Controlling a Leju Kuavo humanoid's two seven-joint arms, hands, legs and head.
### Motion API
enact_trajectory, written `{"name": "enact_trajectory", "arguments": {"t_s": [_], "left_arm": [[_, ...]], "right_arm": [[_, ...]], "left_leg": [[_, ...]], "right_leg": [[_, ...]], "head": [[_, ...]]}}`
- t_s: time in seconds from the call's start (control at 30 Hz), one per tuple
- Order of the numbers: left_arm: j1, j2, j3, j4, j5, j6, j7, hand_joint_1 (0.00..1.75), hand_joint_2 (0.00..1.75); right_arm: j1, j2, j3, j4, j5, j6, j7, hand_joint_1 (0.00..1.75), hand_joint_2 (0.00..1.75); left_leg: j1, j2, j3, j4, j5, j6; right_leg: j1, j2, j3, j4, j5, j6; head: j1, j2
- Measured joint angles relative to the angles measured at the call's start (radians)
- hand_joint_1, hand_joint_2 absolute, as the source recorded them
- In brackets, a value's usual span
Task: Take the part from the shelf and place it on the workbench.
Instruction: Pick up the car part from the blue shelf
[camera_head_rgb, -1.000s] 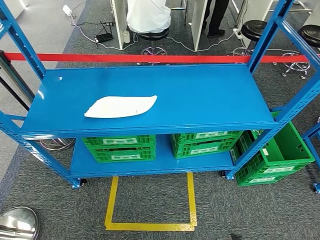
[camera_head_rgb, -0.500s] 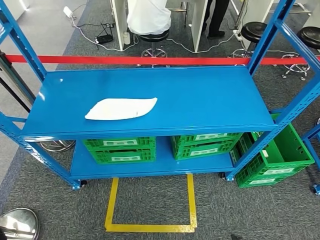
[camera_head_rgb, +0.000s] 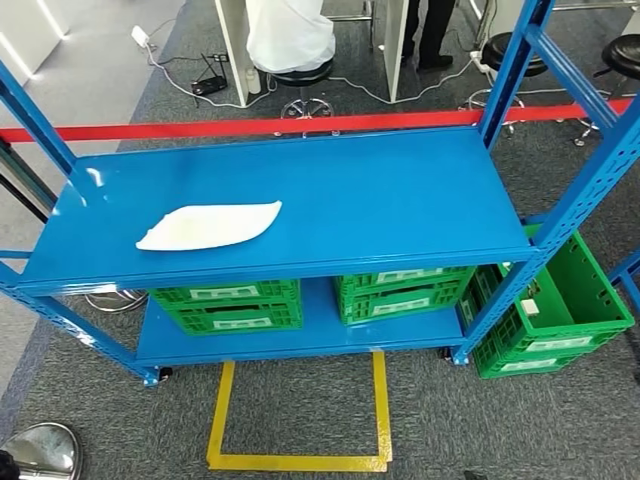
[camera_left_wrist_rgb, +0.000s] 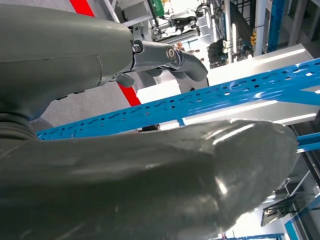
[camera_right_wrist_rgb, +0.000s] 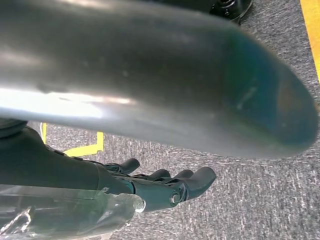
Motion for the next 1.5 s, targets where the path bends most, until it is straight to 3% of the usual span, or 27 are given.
{"name": "enact_trajectory", "arguments": {"t_s": [0.07,0.1,0.13,0.2,0.23,0.3,0.4,0.47,0.53,0.57,0.6,0.63,0.7,0.77,0.93,0.97,1.03,1.07,1.1,1.13,1.17,1.2,1.27,1.4,1.43,1.5], "left_arm": [[0.000,0.003,0.000,0.001,0.002,0.002,0.000,0.00,0.00],[0.000,0.005,0.000,0.001,0.002,0.002,0.000,0.00,0.00],[0.000,0.006,0.000,0.001,0.002,0.002,0.000,0.00,0.00],[-0.001,0.008,-0.001,0.001,0.002,0.002,0.000,0.00,0.00],[-0.002,0.008,-0.001,0.001,0.002,0.002,0.000,0.00,0.00],[-0.003,0.009,-0.002,0.001,0.003,0.002,0.000,0.00,0.00],[-0.004,0.009,-0.006,0.002,0.004,0.003,0.000,0.00,0.00],[-0.004,0.009,-0.009,0.002,0.006,0.004,0.000,0.00,0.00],[-0.004,0.009,-0.012,0.002,0.008,0.004,0.000,0.00,0.00],[-0.003,0.009,-0.013,0.002,0.009,0.004,0.000,0.00,0.00],[-0.003,0.009,-0.013,0.003,0.009,0.005,0.000,0.00,0.00],[-0.002,0.009,-0.013,0.003,0.010,0.005,0.000,0.00,0.00],[-0.002,0.009,-0.014,0.003,0.010,0.005,0.000,0.00,0.00],[-0.001,0.010,-0.014,0.003,0.010,0.007,0.000,0.00,0.00],[-0.001,0.010,-0.014,0.003,0.013,0.013,-0.004,0.00,0.00],[-0.001,0.010,-0.014,0.003,0.014,0.013,-0.005,0.00,0.00],[0.000,0.011,-0.014,0.003,0.016,0.015,-0.006,0.00,0.00],[0.001,0.011,-0.014,0.003,0.016,0.015,-0.006,0.00,0.00],[0.002,0.012,-0.014,0.003,0.017,0.015,-0.006,0.00,0.00],[0.003,0.012,-0.014,0.003,0.017,0.015,-0.006,0.00,0.00],[0.003,0.013,-0.014,0.003,0.017,0.016,-0.006,0.00,0.00],[0.003,0.013,-0.014,0.003,0.017,0.016,-0.006,0.00,0.00],[0.003,0.014,-0.014,0.003,0.017,0.015,-0.006,0.00,0.00],[0.005,0.014,-0.014,0.003,0.018,0.016,-0.006,0.00,0.00],[0.006,0.014,-0.014,0.003,0.018,0.016,-0.006,0.00,0.00],[0.006,0.014,-0.014,0.003,0.018,0.016,-0.006,0.00,0.00]], "right_arm": [[0.000,0.000,0.000,0.000,0.001,0.000,0.000,0.00,0.00],[0.001,0.000,0.000,0.000,0.001,0.000,-0.001,0.00,0.00],[0.001,0.000,0.000,0.000,0.001,0.000,-0.001,0.00,0.00],[0.000,0.000,0.000,0.000,0.001,0.000,-0.001,0.00,0.00],[-0.001,0.000,0.000,0.000,0.001,0.001,-0.001,0.00,0.00],[-0.001,0.000,0.000,0.000,0.001,0.001,-0.001,0.00,0.00],[-0.002,-0.001,0.000,0.000,0.000,0.002,-0.002,0.00,0.00],[-0.004,-0.002,0.001,0.000,0.000,0.002,-0.003,0.00,0.00],[-0.003,-0.002,0.001,0.000,0.000,0.002,-0.004,0.00,0.00],[-0.002,-0.002,0.001,0.000,0.000,0.002,-0.004,0.00,0.00],[-0.001,-0.002,0.001,0.000,0.000,0.002,-0.004,0.00,0.00],[0.000,-0.003,0.001,0.000,0.000,0.002,-0.004,0.00,0.00],[0.000,-0.003,0.001,0.000,0.000,0.002,-0.004,0.00,0.00],[-0.001,-0.003,0.001,0.000,0.000,0.002,-0.004,0.00,0.00],[-0.001,-0.004,0.001,0.000,0.000,0.002,-0.003,0.00,0.00],[-0.002,-0.004,0.001,0.000,0.000,0.002,-0.003,0.00,0.00],[-0.003,-0.004,0.001,0.000,0.000,0.001,-0.003,0.00,0.00],[-0.002,-0.004,0.001,0.000,0.000,0.001,-0.002,0.00,0.00],[-0.002,-0.004,0.001,0.000,0.000,0.001,-0.002,0.00,0.00],[-0.001,-0.004,0.001,0.000,0.001,0.001,-0.001,0.00,0.00],[0.000,-0.003,0.001,0.000,0.001,0.001,0.000,0.00,0.00],[0.000,-0.003,0.001,0.000,0.001,0.001,0.000,0.00,0.00],[-0.002,-0.003,0.001,0.000,0.001,0.001,0.000,0.00,0.00],[-0.003,-0.004,0.001,0.000,0.001,0.000,0.000,0.00,0.00],[-0.003,-0.004,0.001,0.000,0.001,0.000,0.000,0.00,0.00],[-0.003,-0.004,0.001,0.000,0.001,0.000,0.000,0.00,0.00]], "left_leg": [[-0.005,0.000,-0.068,0.111,-0.027,0.006],[-0.007,0.000,-0.079,0.118,-0.012,0.011],[-0.010,0.000,-0.071,0.089,0.020,0.018],[-0.019,0.000,-0.020,-0.033,0.097,0.034],[-0.022,0.000,0.006,-0.091,0.116,0.039],[-0.027,0.000,0.030,-0.145,0.117,0.042],[-0.022,-0.002,0.039,-0.156,0.109,0.050],[-0.018,-0.001,0.049,-0.160,0.104,0.060],[-0.019,0.001,0.058,-0.160,0.095,0.066],[-0.020,0.000,0.063,-0.160,0.090,0.067],[-0.020,-0.001,0.070,-0.160,0.085,0.067],[-0.021,-0.002,0.078,-0.160,0.079,0.066],[-0.021,-0.003,0.099,-0.160,0.065,0.060],[-0.024,-0.004,0.110,-0.158,0.053,0.052],[-0.025,-0.004,0.105,-0.142,0.030,0.025],[-0.024,-0.003,0.083,-0.101,0.008,0.020],[-0.023,-0.002,0.010,0.030,-0.046,0.013],[-0.023,-0.002,-0.027,0.087,-0.060,0.011],[-0.023,-0.002,-0.049,0.114,-0.053,0.009],[-0.023,-0.002,-0.053,0.104,-0.026,0.009],[-0.022,-0.002,-0.038,0.057,0.017,0.009],[-0.022,-0.001,-0.012,-0.008,0.063,0.009],[-0.022,0.000,0.037,-0.119,0.108,0.015],[-0.022,-0.002,0.056,-0.157,0.096,0.046],[-0.020,-0.002,0.059,-0.158,0.095,0.054],[-0.019,-0.001,0.068,-0.160,0.089,0.065]], "right_leg": [[0.006,0.000,0.004,0.000,-0.005,-0.007],[0.009,0.000,0.008,0.000,-0.008,-0.009],[0.011,0.001,0.013,0.000,-0.012,-0.010],[0.016,0.003,0.025,0.000,-0.022,-0.007],[0.019,0.004,0.028,0.001,-0.028,-0.003],[0.022,0.005,0.029,-0.003,-0.036,0.007],[0.022,0.000,0.034,-0.001,-0.048,0.024],[0.022,-0.005,-0.001,0.077,-0.089,0.033],[0.021,-0.007,-0.079,0.214,-0.142,0.038],[0.021,-0.007,-0.113,0.262,-0.150,0.039],[0.021,-0.007,-0.131,0.277,-0.137,0.040],[0.021,-0.007,-0.128,0.250,-0.103,0.038],[0.021,-0.008,-0.081,0.119,-0.012,0.033],[0.022,-0.008,-0.040,0.023,0.032,0.023],[0.020,-0.007,-0.025,-0.005,0.029,-0.007],[0.017,-0.007,-0.021,-0.009,0.029,-0.012],[0.017,-0.008,-0.016,-0.011,0.023,-0.018],[0.016,-0.008,-0.013,-0.011,0.020,-0.019],[0.016,-0.007,-0.009,-0.011,0.016,-0.019],[0.015,-0.007,-0.002,-0.011,0.012,-0.017],[0.013,-0.006,0.006,-0.011,0.007,-0.015],[0.012,-0.005,0.014,-0.011,0.001,-0.010],[0.015,-0.002,0.022,-0.009,-0.013,0.001],[0.018,-0.004,0.028,-0.014,-0.025,0.024],[0.018,-0.005,0.023,0.003,-0.035,0.029],[0.018,-0.007,-0.026,0.101,-0.081,0.036]], "head": [[0.000,0.000],[0.000,0.000],[0.000,0.000],[0.000,0.000],[0.000,0.000],[0.002,0.000],[0.004,0.000],[0.007,0.000],[0.010,0.000],[0.010,0.000],[0.011,0.000],[0.011,0.000],[0.011,0.000],[0.011,0.000],[0.008,0.000],[0.006,0.000],[0.004,0.000],[0.004,0.000],[0.004,0.000],[0.004,0.000],[0.004,0.000],[0.004,0.000],[0.002,0.000],[0.004,0.000],[0.007,0.000],[0.014,0.000]]}}
